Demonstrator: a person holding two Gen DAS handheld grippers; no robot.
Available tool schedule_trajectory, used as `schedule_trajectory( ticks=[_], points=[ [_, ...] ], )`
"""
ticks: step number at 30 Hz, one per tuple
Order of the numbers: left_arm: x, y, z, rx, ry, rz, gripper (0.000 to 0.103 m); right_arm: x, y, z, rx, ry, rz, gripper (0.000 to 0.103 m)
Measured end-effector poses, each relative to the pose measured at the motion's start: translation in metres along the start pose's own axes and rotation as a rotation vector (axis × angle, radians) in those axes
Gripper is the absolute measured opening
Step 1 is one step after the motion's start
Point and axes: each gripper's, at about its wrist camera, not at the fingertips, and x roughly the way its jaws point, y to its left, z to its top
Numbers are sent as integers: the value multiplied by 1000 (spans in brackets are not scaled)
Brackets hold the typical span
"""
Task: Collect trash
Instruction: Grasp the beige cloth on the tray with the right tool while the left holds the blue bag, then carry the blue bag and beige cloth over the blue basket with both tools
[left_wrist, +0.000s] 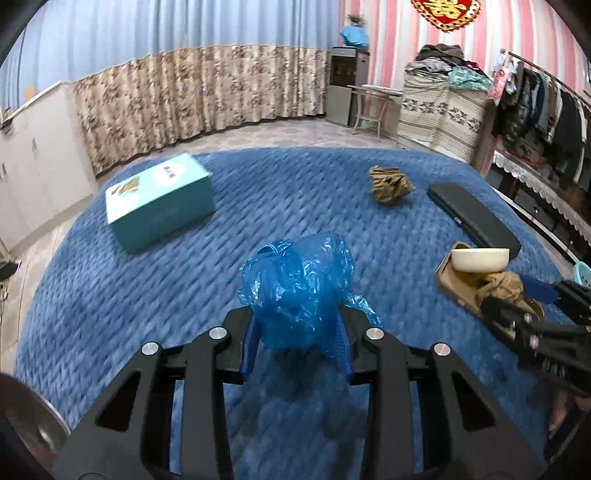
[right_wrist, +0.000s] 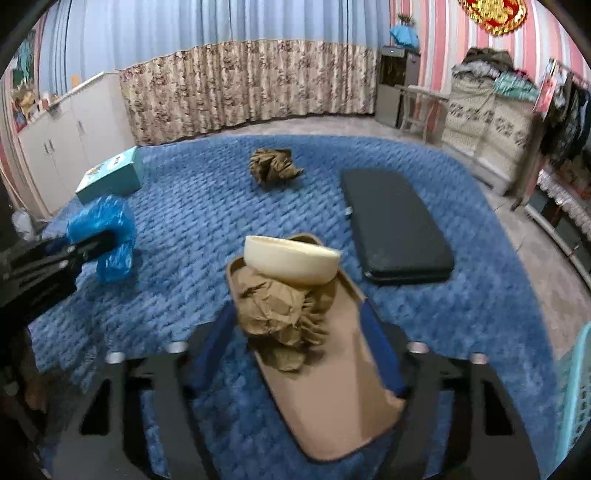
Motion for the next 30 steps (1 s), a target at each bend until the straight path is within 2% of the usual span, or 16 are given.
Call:
schedule_trajectory(
  ticks=[4,7,12,16,22,25,30],
  points=[
    [-10,7,1,-22,-13,2,33,-10,-3,-1,1,-22,6,46],
    [-30,3,5,-19,-55,1,33,-33,-13,-3,23,-51,6,46],
    [-59,-18,9,0,-110,-10,33,-84,-36,-14,18,-115,-71,46],
    [-78,-45,13,29,-139,-63,33,-125,-70,-28,102,-184,-123,46],
    [-105,-103,22,102,-197,-154,33,-201,-124,-50,223,-337,-286,46],
    [-115,-134,25,136,-210,-204,33,-225,-151,-59,264,-384,-377,46],
    [-131,-188,27,220,-258,-249,33,-250,-199,-80,385,-441,-428,46]
  ],
)
